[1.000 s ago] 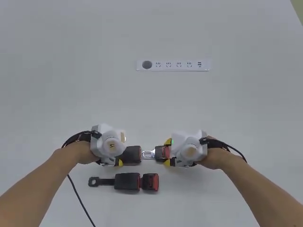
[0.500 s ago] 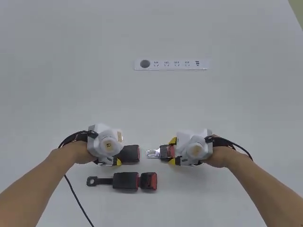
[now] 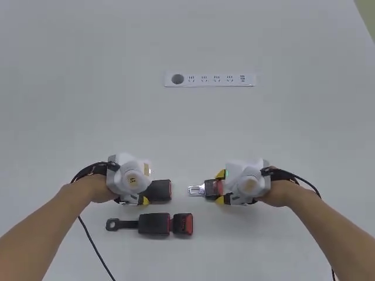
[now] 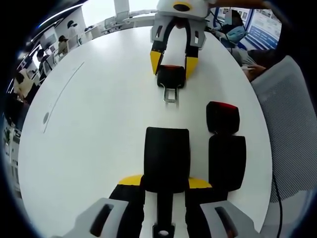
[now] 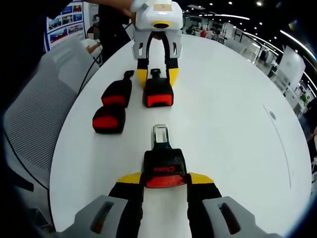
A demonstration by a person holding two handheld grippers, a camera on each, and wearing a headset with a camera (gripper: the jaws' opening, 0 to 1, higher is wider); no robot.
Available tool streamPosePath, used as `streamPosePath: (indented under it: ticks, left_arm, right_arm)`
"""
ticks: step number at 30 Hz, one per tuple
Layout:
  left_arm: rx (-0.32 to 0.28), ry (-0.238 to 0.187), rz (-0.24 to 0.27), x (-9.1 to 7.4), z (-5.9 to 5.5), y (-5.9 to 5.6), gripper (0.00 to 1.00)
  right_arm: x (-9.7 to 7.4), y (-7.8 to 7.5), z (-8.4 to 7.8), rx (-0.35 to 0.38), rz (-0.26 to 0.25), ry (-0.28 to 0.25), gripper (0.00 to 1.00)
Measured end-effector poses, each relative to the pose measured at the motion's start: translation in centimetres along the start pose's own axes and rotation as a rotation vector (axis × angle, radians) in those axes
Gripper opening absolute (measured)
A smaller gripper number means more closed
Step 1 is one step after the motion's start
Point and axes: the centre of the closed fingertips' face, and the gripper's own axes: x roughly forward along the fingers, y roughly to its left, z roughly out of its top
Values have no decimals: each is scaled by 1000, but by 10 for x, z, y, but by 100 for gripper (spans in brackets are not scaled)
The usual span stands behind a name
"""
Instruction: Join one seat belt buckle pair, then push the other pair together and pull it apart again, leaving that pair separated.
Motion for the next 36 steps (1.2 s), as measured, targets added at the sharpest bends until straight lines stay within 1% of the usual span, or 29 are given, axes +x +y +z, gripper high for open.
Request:
streamPosePath:
  ticks: [6,12,20,26,36]
  left_arm:
    - [4,1,-1,2,-1,1,31]
    - [7,0,-1,2,-1,0,32]
    - [11,-2,-1,3,-1,0,32]
    - [8,-15,0,2,-1,-1,32]
    - [11,-33,-2,1,-2,-1,33]
  right_arm:
    - [-6,1,-4,2,-1,7,30]
    - [-8,-1,-11,6,-3,13,30]
    - [-10,1,-17,15,-10,17,31]
    - [-12,2,-16,15,-15,19,31]
    - [-10,1,-13,-7,-27,15,33]
